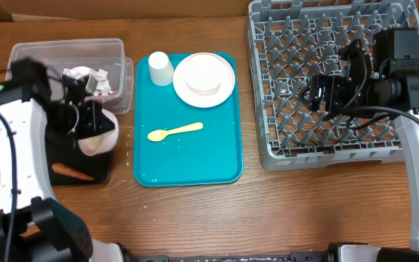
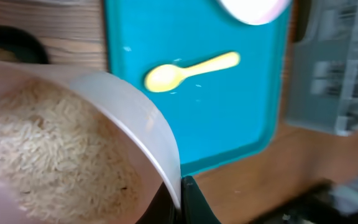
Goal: Sort waste into correct bins and load items into the dishwasher
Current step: 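Carry the pink rice bowl over the black tray and tip rice out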
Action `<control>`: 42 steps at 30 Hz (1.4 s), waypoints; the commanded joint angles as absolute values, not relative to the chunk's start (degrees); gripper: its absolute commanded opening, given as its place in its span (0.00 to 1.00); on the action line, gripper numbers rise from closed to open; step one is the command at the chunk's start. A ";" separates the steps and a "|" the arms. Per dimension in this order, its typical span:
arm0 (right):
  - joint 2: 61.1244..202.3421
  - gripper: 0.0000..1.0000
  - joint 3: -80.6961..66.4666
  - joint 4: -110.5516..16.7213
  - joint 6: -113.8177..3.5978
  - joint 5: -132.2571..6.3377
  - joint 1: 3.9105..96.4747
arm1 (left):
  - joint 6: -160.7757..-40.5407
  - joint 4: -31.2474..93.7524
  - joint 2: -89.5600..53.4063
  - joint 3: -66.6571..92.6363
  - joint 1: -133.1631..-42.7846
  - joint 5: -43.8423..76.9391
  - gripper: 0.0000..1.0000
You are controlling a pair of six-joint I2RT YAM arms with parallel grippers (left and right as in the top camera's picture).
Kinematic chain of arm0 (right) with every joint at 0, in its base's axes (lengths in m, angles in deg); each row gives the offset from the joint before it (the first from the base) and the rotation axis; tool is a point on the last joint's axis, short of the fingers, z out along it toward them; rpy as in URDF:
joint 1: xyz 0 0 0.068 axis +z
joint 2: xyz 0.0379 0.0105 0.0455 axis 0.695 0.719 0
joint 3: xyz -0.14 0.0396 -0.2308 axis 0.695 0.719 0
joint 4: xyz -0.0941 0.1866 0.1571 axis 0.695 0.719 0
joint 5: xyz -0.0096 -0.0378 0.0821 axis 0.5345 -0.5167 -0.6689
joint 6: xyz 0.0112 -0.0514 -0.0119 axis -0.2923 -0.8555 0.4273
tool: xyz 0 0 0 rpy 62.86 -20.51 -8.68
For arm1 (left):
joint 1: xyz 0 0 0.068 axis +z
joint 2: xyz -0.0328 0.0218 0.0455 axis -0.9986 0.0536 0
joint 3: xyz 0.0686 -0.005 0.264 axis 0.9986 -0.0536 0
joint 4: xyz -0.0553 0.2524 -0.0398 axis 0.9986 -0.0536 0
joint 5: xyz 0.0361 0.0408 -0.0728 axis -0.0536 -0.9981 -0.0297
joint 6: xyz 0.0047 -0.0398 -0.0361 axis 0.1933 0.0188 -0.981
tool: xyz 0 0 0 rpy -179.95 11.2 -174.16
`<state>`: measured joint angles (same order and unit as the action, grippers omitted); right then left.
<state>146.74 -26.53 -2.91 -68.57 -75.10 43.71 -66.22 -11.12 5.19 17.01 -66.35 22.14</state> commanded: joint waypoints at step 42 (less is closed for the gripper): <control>146.34 1.00 -26.60 -2.86 -68.33 -75.63 43.97 | -54.66 8.31 20.42 -1.63 -36.10 79.58 0.04</control>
